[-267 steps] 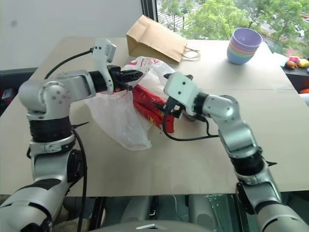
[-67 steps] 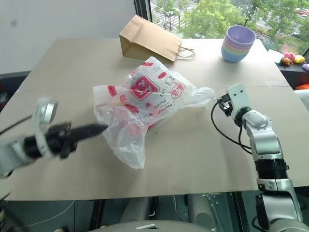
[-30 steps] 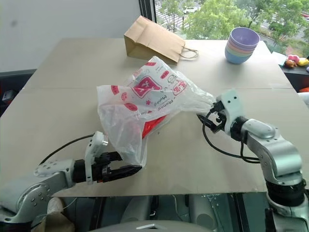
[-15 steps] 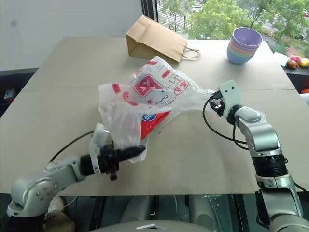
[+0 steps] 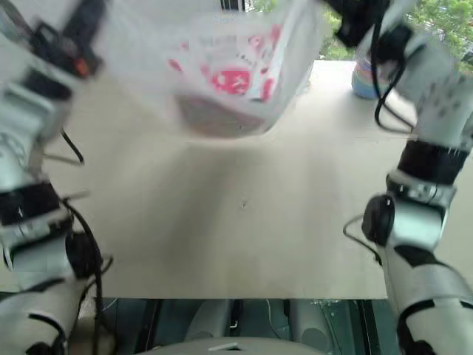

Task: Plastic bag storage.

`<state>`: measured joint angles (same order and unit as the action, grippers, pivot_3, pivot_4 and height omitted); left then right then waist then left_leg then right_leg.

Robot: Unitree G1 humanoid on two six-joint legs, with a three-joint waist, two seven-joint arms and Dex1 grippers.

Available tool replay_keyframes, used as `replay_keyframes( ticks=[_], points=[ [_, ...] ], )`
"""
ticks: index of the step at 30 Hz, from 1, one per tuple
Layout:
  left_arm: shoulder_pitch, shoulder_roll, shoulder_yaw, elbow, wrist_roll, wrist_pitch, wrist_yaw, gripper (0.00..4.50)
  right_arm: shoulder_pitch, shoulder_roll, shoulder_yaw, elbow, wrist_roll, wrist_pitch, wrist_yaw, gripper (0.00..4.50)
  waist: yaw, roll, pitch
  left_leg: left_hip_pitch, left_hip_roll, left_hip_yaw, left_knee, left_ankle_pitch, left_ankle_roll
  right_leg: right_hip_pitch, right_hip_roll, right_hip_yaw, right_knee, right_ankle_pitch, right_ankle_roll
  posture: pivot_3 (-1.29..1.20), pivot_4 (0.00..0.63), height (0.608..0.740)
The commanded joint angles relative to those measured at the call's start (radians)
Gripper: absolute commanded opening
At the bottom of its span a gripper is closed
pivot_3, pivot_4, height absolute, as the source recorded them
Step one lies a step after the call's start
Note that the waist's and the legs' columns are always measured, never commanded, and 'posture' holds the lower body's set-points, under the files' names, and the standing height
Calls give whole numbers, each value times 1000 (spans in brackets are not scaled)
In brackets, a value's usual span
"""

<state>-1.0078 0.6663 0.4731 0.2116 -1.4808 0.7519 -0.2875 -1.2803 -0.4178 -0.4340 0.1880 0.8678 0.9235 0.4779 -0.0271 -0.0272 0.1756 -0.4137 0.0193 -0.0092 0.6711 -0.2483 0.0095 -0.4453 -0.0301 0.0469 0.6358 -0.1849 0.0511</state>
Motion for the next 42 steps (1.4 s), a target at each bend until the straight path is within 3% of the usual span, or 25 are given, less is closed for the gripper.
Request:
replay_keyframes(
  ticks=[1, 6, 12, 15, 18, 22, 24, 27, 29, 33, 34, 36, 42],
  points=[
    [-108, 21, 2, 158, 127, -61, -54, 0, -78, -70, -59, 130, -9, -52, -33, 68, 2, 0, 0, 0, -1, 0, 0, 0, 1, 0, -1, 0, 0, 0, 0, 0, 150, 740],
    [-225, -11, -8, 313, 236, -72, -145, 0, -45, -200, -85, 107, -2, -32, -55, 68, 8, 1, 1, -5, -1, 0, -3, -1, 2, -3, -2, -1, -6, 0, 0, 0, 150, 740],
    [-166, -35, -21, 233, 273, 17, -204, 0, 147, -264, -110, -151, 81, 81, -111, 68, 7, 1, 1, -6, -1, 1, -5, -3, 4, -3, -3, -1, -8, 0, 1, 0, 150, 740],
    [-51, -35, -7, 106, 252, 90, -189, 0, 327, -268, -120, -376, 158, 149, -150, 68, 4, 2, 1, -6, 0, 1, -6, -3, 4, -3, -3, -1, -7, 0, 1, 0, 150, 740],
    [187, -16, -95, -132, 350, 77, -280, 0, 564, -278, -96, -595, 148, 150, -152, 68, -3, 3, 1, -4, 1, 3, -4, -3, 4, -3, -4, 0, -6, 0, 0, 0, 150, 740],
    [561, -78, -170, -381, 468, -2, -306, 0, 995, -278, 26, -849, -34, 71, -171, 68, 0, 3, -2, 0, 1, 3, -3, -3, 4, 1, -4, 1, -5, 0, 1, 0, 150, 740],
    [696, -74, -245, -449, 612, -113, -349, 0, 1148, -291, 113, -904, -171, -23, -178, 68, 3, 3, -2, -1, 0, 4, -2, -3, 4, 0, -4, 2, -6, 0, 1, 0, 150, 740],
    [798, -97, -293, -470, 741, -231, -362, 0, 1294, -356, 249, -900, -408, -193, -172, 68, 10, 3, -1, 0, 0, 7, 1, -3, 4, -1, -3, 5, -4, -1, 1, 0, 150, 740],
    [846, -100, -326, -468, 832, -316, -379, 0, 1346, -304, 263, -887, -435, -282, -158, 68, 12, 2, -2, 1, 0, 8, 5, -1, 5, 1, -2, 6, -3, -4, 2, 0, 150, 740],
    [911, -74, -284, -531, 809, -307, -421, 0, 1426, -273, 216, -897, -395, -359, -54, 68, 11, 1, -2, 16, 3, 9, 4, -2, 5, 15, -1, 6, -4, -5, 2, 0, 150, 740],
    [953, -58, -252, -553, 786, -292, -439, 519, 1464, -273, 179, -900, -375, -387, -9, 612, 11, 1, -2, 15, 3, 9, 3, -2, 5, 14, -1, 6, -5, -5, 2, 0, 150, 740],
    [1035, -28, -201, -587, 764, -276, -465, 1062, 1543, -273, 107, -903, -333, -432, 74, 1211, 10, 2, -2, 15, 3, 10, 1, -2, 5, 14, -1, 7, -6, -5, 2, 0, 150, 740],
    [1303, 24, -118, -700, 837, -379, -560, 4086, 1749, -268, -99, -887, -266, -515, 255, 4262, 13, 2, -2, 14, 4, 12, -2, -3, 7, 13, -2, 7, -10, -5, 2, 0, 150, 740]
  ],
)
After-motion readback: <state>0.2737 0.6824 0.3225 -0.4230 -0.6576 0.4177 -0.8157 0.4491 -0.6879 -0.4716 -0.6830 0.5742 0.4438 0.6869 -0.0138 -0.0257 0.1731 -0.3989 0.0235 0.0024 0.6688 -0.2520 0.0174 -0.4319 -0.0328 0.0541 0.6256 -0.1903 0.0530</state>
